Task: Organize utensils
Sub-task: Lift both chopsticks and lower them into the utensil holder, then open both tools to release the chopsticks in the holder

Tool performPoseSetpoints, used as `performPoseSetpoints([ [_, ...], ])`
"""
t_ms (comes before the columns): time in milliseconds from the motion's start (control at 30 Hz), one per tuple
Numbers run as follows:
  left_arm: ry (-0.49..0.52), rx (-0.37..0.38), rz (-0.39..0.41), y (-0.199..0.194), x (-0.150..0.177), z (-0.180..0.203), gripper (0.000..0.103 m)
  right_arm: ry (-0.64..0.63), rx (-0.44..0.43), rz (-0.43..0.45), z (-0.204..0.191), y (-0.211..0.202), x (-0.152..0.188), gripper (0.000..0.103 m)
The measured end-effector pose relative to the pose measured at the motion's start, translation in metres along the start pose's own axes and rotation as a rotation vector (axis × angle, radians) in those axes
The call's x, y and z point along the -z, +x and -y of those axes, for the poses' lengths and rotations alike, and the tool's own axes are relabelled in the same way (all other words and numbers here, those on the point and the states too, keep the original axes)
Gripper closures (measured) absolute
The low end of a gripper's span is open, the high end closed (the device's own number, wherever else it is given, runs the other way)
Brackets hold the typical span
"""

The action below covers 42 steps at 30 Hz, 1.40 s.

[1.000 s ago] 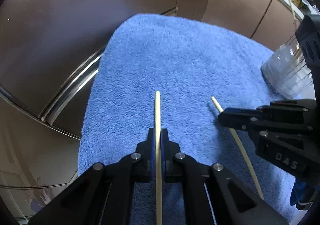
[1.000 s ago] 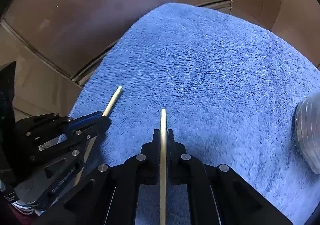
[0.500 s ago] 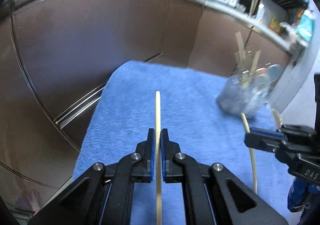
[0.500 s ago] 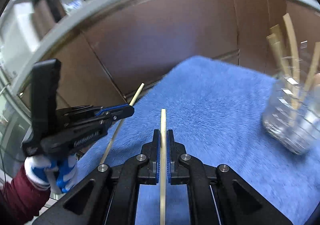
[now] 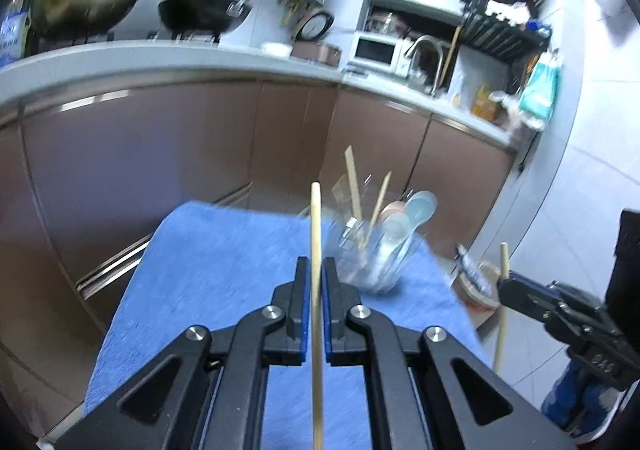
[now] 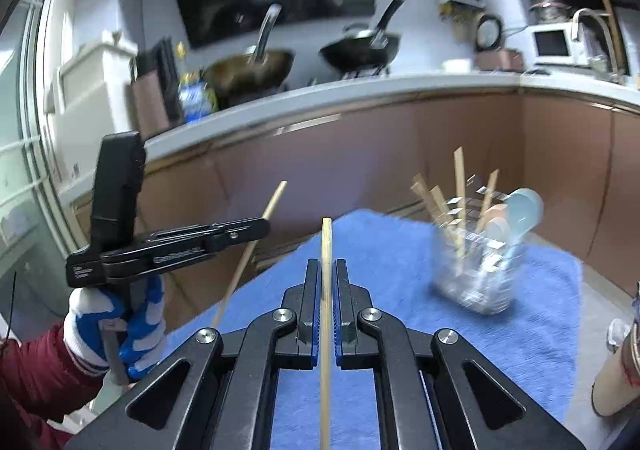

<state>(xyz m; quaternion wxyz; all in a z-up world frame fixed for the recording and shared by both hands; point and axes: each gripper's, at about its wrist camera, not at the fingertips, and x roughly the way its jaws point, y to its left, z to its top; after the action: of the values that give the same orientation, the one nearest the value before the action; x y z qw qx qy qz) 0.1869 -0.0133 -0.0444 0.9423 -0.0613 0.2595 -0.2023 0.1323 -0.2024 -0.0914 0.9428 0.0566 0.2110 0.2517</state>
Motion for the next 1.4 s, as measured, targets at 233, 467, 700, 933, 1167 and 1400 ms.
performPoseSetpoints([
  [233,-0.059,0.073,0.161,0.012,-0.069,0.035,0.099,0.033,0.063,0.2,0.042,-0.016,-0.048,0.097],
  [467,-0.129,0.131,0.319,0.064,-0.128,0.048,0.099,0.059,0.111,0.403,0.077,0.026,-0.107,0.097],
  [700,-0.17,0.12,0.36,0.137,-0.138,0.031,0.099,0.064,0.203,0.484,0.108,0.092,-0.125,0.097],
  [933,-0.205,0.102,0.345,0.201,-0.122,0.015,0.099,0.002,0.304,0.458,0.12,0.132,-0.109,0.098],
  [1167,-0.189,0.057,0.363,0.23,-0.102,0.018,0.098,-0.008,0.332,0.422,0.134,0.142,-0.087,0.098],
  [1400,-0.175,0.004,0.375,0.233,-0.077,0.016,0.097,0.003,0.324,0.381,0.138,0.139,-0.065,0.097],
])
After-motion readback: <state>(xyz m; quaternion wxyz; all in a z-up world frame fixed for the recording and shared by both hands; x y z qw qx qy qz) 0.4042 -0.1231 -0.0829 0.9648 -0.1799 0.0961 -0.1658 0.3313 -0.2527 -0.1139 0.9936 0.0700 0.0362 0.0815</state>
